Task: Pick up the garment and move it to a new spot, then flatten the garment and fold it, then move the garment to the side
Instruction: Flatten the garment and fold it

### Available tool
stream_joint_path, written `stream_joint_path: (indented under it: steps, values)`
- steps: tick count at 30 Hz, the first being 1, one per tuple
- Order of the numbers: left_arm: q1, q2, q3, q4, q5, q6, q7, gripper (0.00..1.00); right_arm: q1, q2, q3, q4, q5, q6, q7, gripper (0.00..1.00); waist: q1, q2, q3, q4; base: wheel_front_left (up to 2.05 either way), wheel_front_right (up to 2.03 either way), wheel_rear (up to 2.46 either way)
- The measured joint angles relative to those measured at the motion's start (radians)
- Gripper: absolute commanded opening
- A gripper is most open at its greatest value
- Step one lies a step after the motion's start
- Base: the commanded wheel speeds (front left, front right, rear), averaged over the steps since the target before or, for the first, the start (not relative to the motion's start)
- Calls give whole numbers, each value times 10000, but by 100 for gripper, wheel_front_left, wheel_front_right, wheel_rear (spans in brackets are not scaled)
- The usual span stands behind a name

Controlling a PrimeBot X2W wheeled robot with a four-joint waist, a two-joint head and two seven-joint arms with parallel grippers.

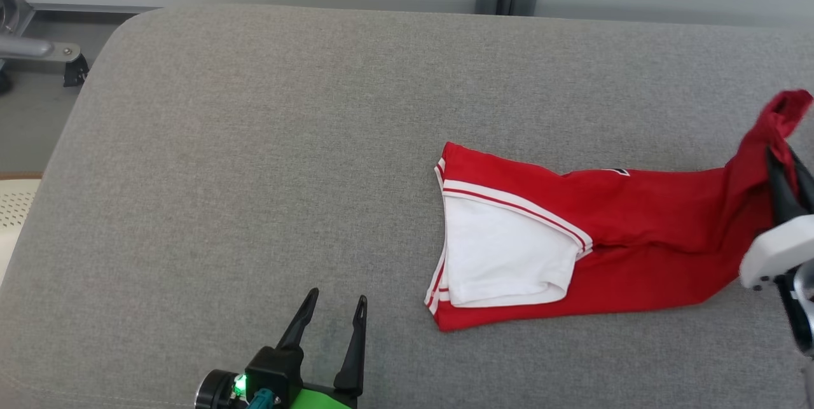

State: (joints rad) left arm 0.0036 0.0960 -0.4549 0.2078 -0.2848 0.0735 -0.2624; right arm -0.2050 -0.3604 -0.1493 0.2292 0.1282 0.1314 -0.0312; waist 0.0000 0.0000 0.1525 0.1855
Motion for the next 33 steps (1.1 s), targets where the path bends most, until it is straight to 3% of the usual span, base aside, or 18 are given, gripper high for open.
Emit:
stream_joint_path:
  steps: [5,10,19,30,31,32,33]
  values:
    - [-100,-4,-19,161,82,-123,2,100,157,1323,617,-2063,-842,0,880,0,0,0,17,185,0,0,0]
    - [-282,-117,-63,219,132,-207,0,100,228,2165,1666,-2648,-1041,0,1191,0,0,0,107,443,0,0,0]
    - [-404,-234,-167,313,334,-341,0,100,179,2700,3515,-1833,-928,0,1267,0,0,0,308,889,0,0,0]
    - [-453,-291,-291,307,585,-337,0,100,104,2817,4723,-936,-573,-2,1129,0,0,0,422,1102,0,0,0]
    - [-452,-297,-288,320,585,-336,0,100,79,2819,4819,-876,-514,-4,1131,34,0,0,417,1077,0,0,0]
    - [-451,-301,-272,326,585,-332,0,100,69,2823,4878,-849,-497,-4,1131,100,0,0,409,1043,0,0,0]
    - [-450,-307,-249,326,587,-324,0,100,56,2836,4938,-861,-428,-4,1058,100,0,0,398,999,0,0,0]
